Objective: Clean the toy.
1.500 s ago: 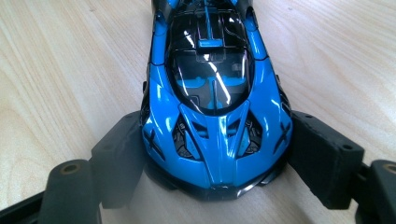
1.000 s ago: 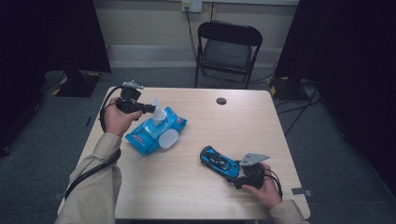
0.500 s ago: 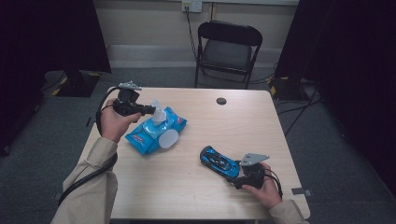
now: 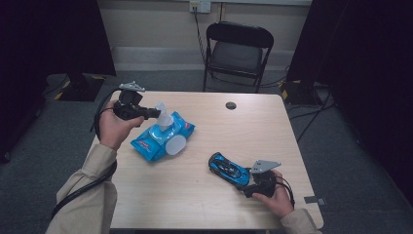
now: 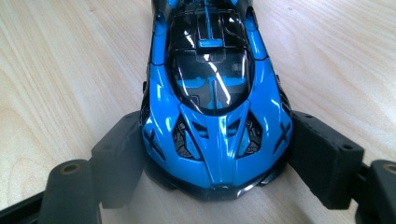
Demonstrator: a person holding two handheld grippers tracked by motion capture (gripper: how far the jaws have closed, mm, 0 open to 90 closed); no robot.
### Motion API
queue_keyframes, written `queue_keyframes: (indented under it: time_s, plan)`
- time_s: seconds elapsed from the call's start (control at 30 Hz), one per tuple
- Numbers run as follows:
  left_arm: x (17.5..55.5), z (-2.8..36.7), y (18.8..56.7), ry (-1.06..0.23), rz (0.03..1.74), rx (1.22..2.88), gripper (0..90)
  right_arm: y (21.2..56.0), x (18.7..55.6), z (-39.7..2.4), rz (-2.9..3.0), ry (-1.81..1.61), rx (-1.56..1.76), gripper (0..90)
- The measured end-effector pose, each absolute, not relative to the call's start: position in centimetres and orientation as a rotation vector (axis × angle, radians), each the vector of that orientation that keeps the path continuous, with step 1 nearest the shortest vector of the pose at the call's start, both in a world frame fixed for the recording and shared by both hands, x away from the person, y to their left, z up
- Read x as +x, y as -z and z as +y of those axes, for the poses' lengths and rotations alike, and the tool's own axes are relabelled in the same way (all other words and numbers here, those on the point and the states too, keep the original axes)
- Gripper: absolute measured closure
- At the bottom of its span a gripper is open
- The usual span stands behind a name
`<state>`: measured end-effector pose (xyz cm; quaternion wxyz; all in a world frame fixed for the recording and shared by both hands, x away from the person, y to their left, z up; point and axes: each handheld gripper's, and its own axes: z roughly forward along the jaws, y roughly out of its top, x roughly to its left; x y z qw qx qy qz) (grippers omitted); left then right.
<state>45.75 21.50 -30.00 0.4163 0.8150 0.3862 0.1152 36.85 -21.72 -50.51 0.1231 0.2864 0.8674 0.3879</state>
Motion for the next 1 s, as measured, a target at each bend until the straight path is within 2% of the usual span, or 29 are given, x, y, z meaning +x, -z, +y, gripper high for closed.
queue_keyframes:
  time_s: [0.63, 0.87, 1.0]
  plan:
    - [43.6, 20.6, 26.7, -0.289, 0.871, 2.049, 90.0, 50.5, 36.9, -21.7, 2.530, -1.132, 0.834, 23.4]
    - [42.8, 19.4, 27.5, -0.249, 0.832, 2.070, 90.0, 50.5, 36.9, -21.7, 2.530, -1.132, 0.834, 23.4]
    - [42.1, 18.4, 29.4, -0.201, 0.804, 2.076, 90.0, 50.5, 36.9, -21.7, 2.530, -1.132, 0.834, 23.4]
